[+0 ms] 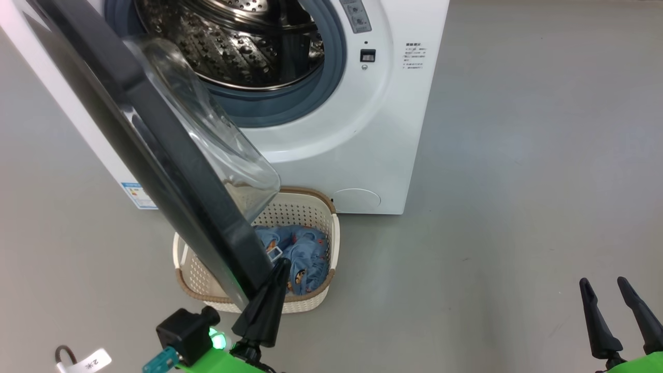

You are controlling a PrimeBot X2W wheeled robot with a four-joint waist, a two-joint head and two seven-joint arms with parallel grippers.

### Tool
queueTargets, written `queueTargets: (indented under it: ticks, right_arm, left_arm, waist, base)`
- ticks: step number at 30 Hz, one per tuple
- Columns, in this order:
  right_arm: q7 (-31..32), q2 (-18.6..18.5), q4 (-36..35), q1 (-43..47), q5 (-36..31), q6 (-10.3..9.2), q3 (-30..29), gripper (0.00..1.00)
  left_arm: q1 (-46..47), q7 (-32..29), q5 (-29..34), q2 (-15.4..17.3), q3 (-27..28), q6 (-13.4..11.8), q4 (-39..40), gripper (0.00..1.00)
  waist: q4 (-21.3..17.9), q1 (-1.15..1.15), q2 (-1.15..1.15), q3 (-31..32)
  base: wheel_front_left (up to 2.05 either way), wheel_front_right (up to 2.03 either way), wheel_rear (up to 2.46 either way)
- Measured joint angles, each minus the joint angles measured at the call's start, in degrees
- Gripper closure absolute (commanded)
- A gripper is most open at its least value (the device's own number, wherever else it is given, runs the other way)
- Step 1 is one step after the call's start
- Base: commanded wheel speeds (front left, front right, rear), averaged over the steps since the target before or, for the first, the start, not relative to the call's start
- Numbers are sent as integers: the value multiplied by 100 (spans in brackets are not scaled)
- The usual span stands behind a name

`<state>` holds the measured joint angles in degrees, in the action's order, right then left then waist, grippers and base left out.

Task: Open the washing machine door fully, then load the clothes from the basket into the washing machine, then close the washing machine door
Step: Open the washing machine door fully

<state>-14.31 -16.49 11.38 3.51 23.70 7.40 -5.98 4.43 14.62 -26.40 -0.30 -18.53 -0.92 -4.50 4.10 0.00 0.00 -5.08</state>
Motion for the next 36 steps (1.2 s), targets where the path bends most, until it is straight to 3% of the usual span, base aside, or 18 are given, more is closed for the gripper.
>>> queueTargets:
  ticks: [9,25,36]
  right_arm:
    - [0,0,-1,1,0,0,-5,0]
    - [0,-3,-19,3,0,0,-1,0]
    - [0,-4,-20,24,0,0,8,0]
  left_arm:
    - [-221,-1,42,85,27,-215,249,100]
    - [-609,0,199,183,301,-865,726,100]
    - [-976,1,349,224,750,-1093,900,100]
  waist:
    - [134,0,0,1]
    - [359,1,0,-5]
    - [542,0,0,66]
  base:
    - [0,0,0]
    - [0,0,0]
    - [0,0,0]
